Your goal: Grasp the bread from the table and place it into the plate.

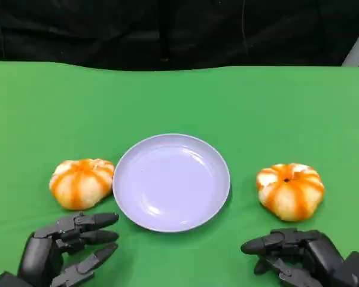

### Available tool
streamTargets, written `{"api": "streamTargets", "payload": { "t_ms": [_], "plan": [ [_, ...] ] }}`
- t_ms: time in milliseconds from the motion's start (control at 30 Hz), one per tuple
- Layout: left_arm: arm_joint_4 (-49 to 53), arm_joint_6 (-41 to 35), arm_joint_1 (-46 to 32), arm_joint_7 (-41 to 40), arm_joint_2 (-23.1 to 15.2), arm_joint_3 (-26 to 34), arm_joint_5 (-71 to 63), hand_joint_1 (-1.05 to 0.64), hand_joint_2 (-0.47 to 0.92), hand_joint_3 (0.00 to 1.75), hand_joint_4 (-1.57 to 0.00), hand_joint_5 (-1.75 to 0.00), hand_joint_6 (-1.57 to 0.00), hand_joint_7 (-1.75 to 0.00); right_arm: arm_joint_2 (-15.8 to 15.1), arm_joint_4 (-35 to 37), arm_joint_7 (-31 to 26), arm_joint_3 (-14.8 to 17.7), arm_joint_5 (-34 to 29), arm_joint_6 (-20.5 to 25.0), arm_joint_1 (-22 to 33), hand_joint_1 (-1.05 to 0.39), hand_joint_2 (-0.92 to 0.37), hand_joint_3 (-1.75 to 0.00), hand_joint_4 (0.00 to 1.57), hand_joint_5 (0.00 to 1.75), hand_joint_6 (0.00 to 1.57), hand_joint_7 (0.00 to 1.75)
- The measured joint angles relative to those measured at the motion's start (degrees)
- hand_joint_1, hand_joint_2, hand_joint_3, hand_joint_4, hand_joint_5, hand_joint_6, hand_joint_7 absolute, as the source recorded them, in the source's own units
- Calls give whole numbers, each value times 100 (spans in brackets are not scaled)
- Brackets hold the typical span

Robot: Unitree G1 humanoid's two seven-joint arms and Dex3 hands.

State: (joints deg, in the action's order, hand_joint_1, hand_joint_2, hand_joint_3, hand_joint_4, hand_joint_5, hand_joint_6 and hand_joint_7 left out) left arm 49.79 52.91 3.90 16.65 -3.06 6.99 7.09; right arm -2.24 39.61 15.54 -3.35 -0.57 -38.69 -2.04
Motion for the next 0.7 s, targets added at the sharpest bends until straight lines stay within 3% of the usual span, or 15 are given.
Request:
{"api": "streamTargets", "payload": {
  "t_ms": [367, 700],
  "plan": [
    [-34, -3, 0, 148, 1, -4, 90, -56, 92, 13, -63, 0, -54, 0, 0, 46, 5, 1, 4, -54, -4, -6, -92, -39, 81, 119, 119, 15],
    [-22, 242, 137, 101, -173, 63, -23, -63, 92, 19, -65, -2, -57, -2, 0, 70, 15, 4, 10, -67, -16, -5, -92, -40, 81, 119, 119, 15]
  ]
}}
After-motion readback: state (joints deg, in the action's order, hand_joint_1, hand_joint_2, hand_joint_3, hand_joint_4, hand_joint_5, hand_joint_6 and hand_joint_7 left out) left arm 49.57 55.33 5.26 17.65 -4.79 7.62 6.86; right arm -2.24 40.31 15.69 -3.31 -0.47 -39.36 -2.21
